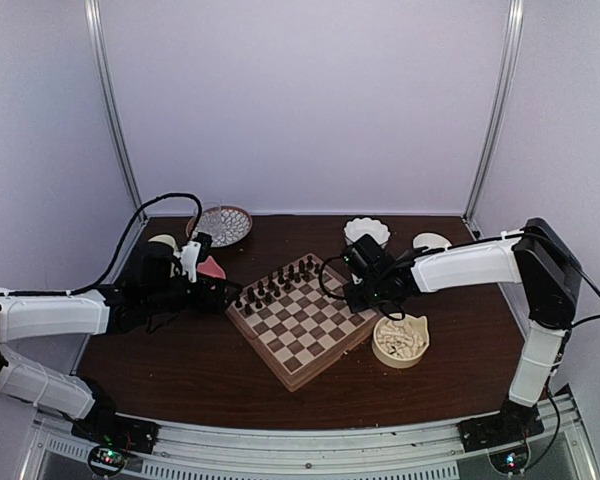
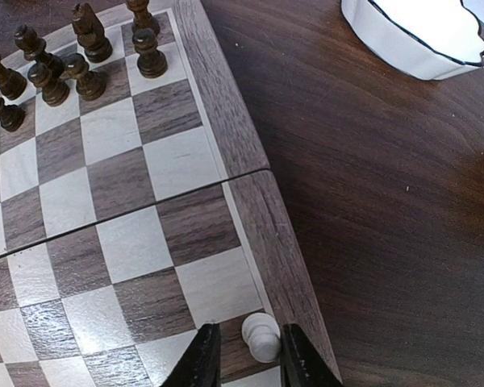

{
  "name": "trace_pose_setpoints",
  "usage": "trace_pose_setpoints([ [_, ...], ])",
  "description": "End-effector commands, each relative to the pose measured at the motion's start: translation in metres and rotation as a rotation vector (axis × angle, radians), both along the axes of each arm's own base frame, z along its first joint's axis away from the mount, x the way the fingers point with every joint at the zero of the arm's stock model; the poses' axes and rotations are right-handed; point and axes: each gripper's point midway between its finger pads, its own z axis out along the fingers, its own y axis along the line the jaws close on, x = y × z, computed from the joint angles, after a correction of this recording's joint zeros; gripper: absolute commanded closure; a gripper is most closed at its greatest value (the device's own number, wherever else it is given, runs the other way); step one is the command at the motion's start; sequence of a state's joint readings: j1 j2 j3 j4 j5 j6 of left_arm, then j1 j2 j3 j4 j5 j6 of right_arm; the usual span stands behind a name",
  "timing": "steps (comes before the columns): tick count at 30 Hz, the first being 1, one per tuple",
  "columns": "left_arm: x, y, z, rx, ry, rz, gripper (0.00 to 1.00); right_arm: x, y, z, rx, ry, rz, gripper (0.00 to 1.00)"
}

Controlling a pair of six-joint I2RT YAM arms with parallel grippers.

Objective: Set up the chess pieces on the board
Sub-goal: Place the pawn at h2.

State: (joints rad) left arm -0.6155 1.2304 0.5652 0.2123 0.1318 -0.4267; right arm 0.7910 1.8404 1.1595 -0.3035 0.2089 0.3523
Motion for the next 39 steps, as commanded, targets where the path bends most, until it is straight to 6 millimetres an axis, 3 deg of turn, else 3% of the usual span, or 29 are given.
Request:
trace_pose_setpoints([
  [1,0.005,-0.007,0.015,-0.017,-0.044,-0.014,0.12,0.005,0.000,0.000,0.000,0.007,-0.020,0.73],
  [21,0.005,-0.007,0.016,-0.020,-0.045,-0.014,0.12,0.001,-0.002,-0.004,-0.006,0.035,-0.034,0.87],
  [39,0.004,-0.006,0.016,-0.020,-0.047,-0.012,0.12,-0.011,-0.003,0.001,0.033,0.057,-0.020,0.87],
])
